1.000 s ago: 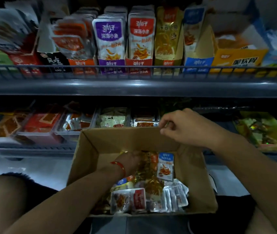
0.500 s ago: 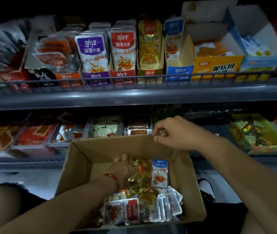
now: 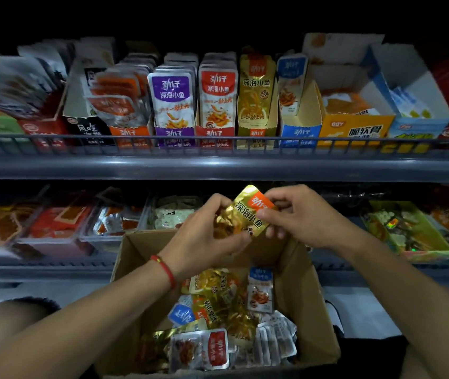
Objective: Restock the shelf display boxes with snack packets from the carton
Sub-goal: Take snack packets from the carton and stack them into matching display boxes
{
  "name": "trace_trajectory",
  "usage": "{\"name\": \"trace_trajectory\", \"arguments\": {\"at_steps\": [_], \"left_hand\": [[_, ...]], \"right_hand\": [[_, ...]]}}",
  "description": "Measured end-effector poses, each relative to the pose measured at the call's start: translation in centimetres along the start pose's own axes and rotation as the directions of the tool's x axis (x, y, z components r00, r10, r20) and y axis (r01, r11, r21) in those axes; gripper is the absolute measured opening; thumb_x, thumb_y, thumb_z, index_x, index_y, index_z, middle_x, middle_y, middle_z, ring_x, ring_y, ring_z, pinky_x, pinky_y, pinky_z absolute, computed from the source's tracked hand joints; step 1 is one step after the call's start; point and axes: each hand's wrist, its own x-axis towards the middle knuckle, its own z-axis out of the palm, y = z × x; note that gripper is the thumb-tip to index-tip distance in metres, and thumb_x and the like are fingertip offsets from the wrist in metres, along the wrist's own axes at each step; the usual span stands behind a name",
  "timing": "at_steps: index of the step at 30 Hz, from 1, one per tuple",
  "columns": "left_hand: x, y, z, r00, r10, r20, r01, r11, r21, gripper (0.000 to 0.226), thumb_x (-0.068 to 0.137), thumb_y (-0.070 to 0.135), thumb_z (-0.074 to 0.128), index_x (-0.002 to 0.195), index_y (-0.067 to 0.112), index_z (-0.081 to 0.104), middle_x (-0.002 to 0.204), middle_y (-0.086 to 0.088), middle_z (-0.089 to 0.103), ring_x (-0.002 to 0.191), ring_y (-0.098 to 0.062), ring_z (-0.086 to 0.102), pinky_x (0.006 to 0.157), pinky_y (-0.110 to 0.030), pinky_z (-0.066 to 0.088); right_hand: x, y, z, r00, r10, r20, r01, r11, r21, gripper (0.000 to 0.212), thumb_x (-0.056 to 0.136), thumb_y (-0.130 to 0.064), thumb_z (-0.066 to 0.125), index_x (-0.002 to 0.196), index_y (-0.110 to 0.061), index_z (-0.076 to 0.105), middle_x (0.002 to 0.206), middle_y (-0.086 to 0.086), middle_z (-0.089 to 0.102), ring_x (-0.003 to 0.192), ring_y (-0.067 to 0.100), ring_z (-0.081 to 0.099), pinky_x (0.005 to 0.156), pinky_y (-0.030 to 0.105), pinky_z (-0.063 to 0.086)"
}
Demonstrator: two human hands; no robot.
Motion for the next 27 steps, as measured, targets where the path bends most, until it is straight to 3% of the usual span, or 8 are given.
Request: {"name": "trace_trajectory", "arguments": {"at_steps": [3, 7, 10, 13, 18, 22, 24, 27], "left_hand": [[0.3, 0.0, -0.3, 0.997, 0.003, -0.073, -0.019, 0.974, -0.227, 0.012, 0.095, 0.027, 0.066, 0.105, 0.021, 0.062, 0.1, 0.001, 0.073, 0.092, -0.014, 0.072, 0.074, -0.039, 0.061], [0.9, 0.2, -0.6, 0.993, -0.024, -0.114, -0.009, 0.96, -0.28, 0.006, 0.091, 0.025, 0.072, 0.093, 0.024, 0.066, 0.093, 0.003, 0.075, 0.088, -0.012, 0.072, 0.078, -0.042, 0.059], [1.3, 0.4, -1.3, 0.988, 0.014, -0.152, -0.049, 0.971, -0.233, 0.012, 0.089, 0.027, 0.073, 0.099, 0.026, 0.067, 0.097, 0.008, 0.072, 0.094, -0.006, 0.069, 0.081, -0.034, 0.06], [1.8, -0.2, -2.8, 0.962, 0.028, -0.27, -0.041, 0.998, -0.045, 0.033, 0.09, 0.026, 0.073, 0.119, 0.032, 0.059, 0.112, 0.016, 0.061, 0.105, 0.0, 0.06, 0.082, -0.018, 0.056], [2.5, -1.1, -4.8, 0.909, 0.105, -0.404, -0.053, 0.989, 0.136, 0.04, 0.088, 0.012, 0.069, 0.122, 0.027, 0.055, 0.117, 0.012, 0.049, 0.099, -0.004, 0.055, 0.086, -0.024, 0.055], [2.7, -1.1, -5.3, 0.902, 0.093, -0.421, -0.043, 0.991, 0.127, 0.046, 0.086, 0.007, 0.07, 0.122, 0.029, 0.053, 0.123, 0.015, 0.038, 0.095, -0.002, 0.054, 0.087, -0.021, 0.053], [2.7, -1.1, -5.6, 0.902, 0.111, -0.417, -0.05, 0.987, 0.154, 0.047, 0.085, 0.007, 0.07, 0.123, 0.029, 0.053, 0.125, 0.015, 0.037, 0.098, -0.001, 0.052, 0.086, -0.019, 0.052], [2.7, -1.3, -6.0, 0.899, 0.155, -0.409, -0.069, 0.974, 0.217, 0.046, 0.084, 0.006, 0.07, 0.121, 0.027, 0.054, 0.125, 0.016, 0.037, 0.102, 0.002, 0.05, 0.079, -0.01, 0.047]], "right_hand": [[-0.5, -0.9, -0.1, 0.999, -0.003, -0.043, 0.003, 1.0, -0.003, 0.013, 0.097, -0.024, 0.066, 0.109, -0.022, 0.071, 0.092, -0.003, 0.075, 0.075, 0.015, 0.073, 0.068, 0.036, 0.062], [-0.8, -2.1, -0.7, 0.987, -0.009, -0.161, 0.014, 1.0, 0.027, 0.01, 0.098, -0.025, 0.063, 0.103, -0.022, 0.071, 0.086, -0.003, 0.076, 0.073, 0.015, 0.073, 0.062, 0.029, 0.056], [-0.6, -3.6, -2.1, 0.962, -0.064, -0.267, 0.018, 0.985, -0.171, 0.008, 0.094, -0.028, 0.068, 0.099, -0.03, 0.073, 0.082, -0.008, 0.073, 0.068, 0.01, 0.069, 0.062, 0.024, 0.054], [0.5, -6.2, -6.1, 0.911, -0.176, -0.373, 0.048, 0.944, -0.327, 0.009, 0.094, -0.03, 0.066, 0.101, -0.032, 0.071, 0.089, -0.012, 0.069, 0.069, 0.01, 0.066, 0.065, 0.028, 0.056], [5.3, -10.1, -13.3, 0.728, -0.442, -0.524, 0.103, 0.826, -0.554, 0.019, 0.1, -0.029, 0.063, 0.115, -0.019, 0.071, 0.087, -0.007, 0.066, 0.063, -0.005, 0.062, 0.063, 0.017, 0.055], [9.8, -11.5, -15.6, 0.708, -0.467, -0.53, 0.02, 0.763, -0.646, 0.028, 0.101, -0.033, 0.06, 0.122, -0.017, 0.07, 0.115, -0.002, 0.068, 0.103, 0.006, 0.059, 0.089, 0.026, 0.05], [11.5, -11.5, -15.5, 0.719, -0.452, -0.528, -0.001, 0.759, -0.651, 0.029, 0.101, -0.034, 0.059, 0.124, -0.018, 0.069, 0.122, -0.004, 0.066, 0.11, 0.007, 0.056, 0.092, 0.023, 0.048], [13.3, -11.1, -14.9, 0.747, -0.447, -0.492, -0.043, 0.706, -0.706, 0.029, 0.101, -0.035, 0.058, 0.124, -0.02, 0.069, 0.124, 0.002, 0.068, 0.115, 0.017, 0.06, 0.097, 0.039, 0.051]]}}
